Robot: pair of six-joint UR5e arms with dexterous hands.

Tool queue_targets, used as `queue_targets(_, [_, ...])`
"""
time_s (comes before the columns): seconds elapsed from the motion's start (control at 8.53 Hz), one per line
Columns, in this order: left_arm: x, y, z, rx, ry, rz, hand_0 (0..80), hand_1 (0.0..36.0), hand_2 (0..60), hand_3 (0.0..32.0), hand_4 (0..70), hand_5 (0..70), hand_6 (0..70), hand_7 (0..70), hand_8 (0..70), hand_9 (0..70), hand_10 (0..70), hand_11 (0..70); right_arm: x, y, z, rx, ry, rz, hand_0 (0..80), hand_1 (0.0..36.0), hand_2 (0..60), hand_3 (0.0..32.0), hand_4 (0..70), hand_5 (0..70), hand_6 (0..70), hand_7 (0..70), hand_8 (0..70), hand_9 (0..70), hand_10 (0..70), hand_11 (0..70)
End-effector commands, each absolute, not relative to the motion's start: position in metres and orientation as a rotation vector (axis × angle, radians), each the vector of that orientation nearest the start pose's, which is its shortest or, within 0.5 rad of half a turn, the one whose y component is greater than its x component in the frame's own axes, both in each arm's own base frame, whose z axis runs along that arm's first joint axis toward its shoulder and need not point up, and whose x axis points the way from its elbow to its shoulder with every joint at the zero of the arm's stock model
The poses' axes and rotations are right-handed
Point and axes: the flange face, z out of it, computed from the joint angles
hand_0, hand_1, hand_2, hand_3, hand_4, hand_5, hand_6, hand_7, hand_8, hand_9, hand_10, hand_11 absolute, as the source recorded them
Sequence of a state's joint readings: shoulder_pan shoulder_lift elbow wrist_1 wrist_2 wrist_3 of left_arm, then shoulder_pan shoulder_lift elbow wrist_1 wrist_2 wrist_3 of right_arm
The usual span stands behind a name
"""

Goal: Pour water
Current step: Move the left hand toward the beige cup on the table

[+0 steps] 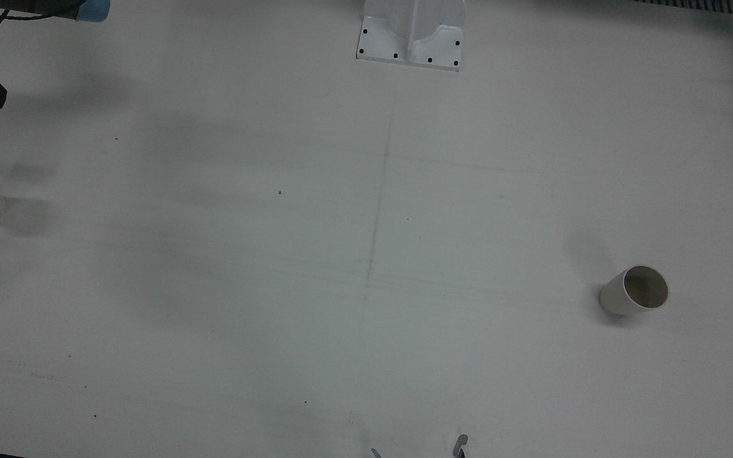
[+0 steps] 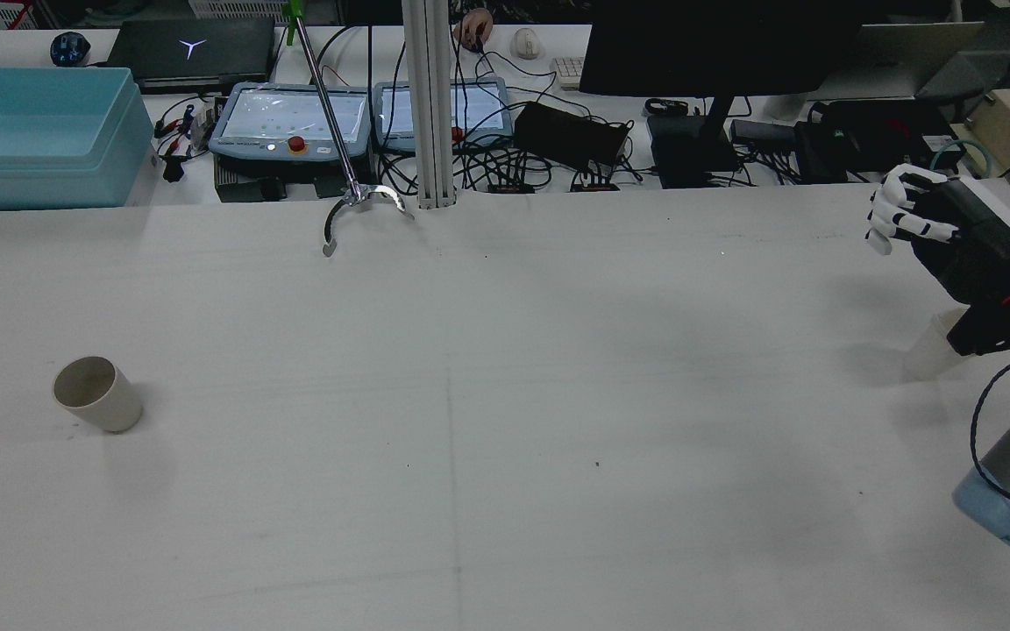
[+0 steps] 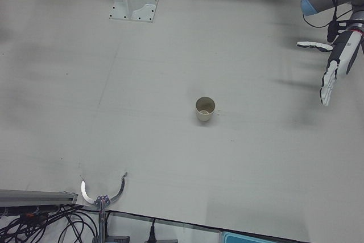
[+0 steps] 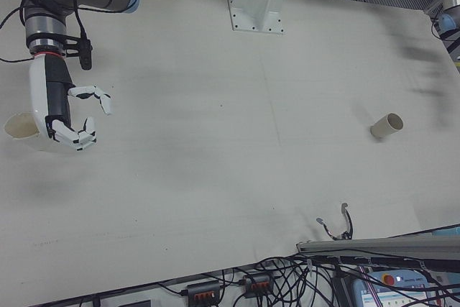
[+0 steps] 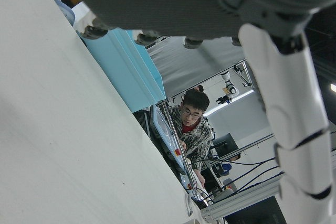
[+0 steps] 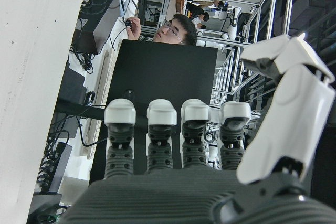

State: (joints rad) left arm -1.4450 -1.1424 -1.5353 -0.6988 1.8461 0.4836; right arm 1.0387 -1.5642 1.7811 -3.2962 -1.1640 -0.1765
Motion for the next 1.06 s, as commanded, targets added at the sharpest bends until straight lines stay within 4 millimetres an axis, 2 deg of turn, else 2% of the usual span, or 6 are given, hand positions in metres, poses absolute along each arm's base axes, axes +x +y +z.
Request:
queue_targets(0.0, [-0.035,-0.376,0.776,0.138,2.083,-1.378,47.2,12.8,12.4,17.4,6.7,0.0,0.0,3.6,0.0,0.0,0.0,0.0,-0.105,-0.504,0.601,-0.019,2.439,-2.293,46.8,11.5,43.8,0.0,33.4,70.0,58.7,70.0,60.3,70.0,58.9,70.0])
queue_targets(0.12, [0.012,-0.412,0.760,0.087,2.070,-1.305,49.0,15.4,13.4,12.4,9.2,0.0,1.1,5.0,0.0,0.0,0.0,1.4,-0.106,-0.503,0.601,-0.020,2.438,-2.295,46.4,10.5,40.8,0.0,30.9,70.0,55.6,70.0,57.4,70.0,57.8,70.0])
queue_targets(0.23, [0.059,-0.430,0.749,0.058,2.093,-1.295,48.1,14.2,14.8,9.4,10.8,0.0,1.5,5.0,0.0,0.0,0.2,1.9,-0.108,-0.504,0.601,-0.015,2.441,-2.294,46.1,9.8,38.3,0.0,30.2,70.0,54.4,70.0,55.9,70.0,55.6,70.0])
queue_targets(0.47, [0.109,-0.442,0.757,0.026,2.081,-1.296,48.1,13.8,13.9,8.4,11.4,0.0,1.5,5.3,0.0,0.0,0.6,2.5,-0.111,-0.504,0.601,-0.010,2.446,-2.297,46.1,9.3,37.0,0.0,30.3,70.0,53.9,70.0,54.8,70.0,53.4,70.0])
queue_targets(0.59, [0.151,-0.451,0.744,0.001,2.088,-1.220,47.4,12.8,13.4,7.8,11.2,0.0,1.2,5.0,0.0,0.0,0.7,2.5,-0.110,-0.504,0.604,-0.012,2.439,-2.304,45.9,9.1,36.7,0.0,30.9,70.0,53.9,70.0,54.3,70.0,53.1,70.0])
queue_targets(0.94, [0.151,-0.460,0.738,0.108,2.189,-1.297,50.3,16.0,11.6,8.6,10.4,0.0,0.1,4.4,0.0,0.0,0.4,2.4,-0.109,-0.503,0.607,-0.009,2.441,-2.299,45.7,8.8,33.5,0.0,26.7,70.0,50.3,69.8,51.4,68.6,51.5,70.0])
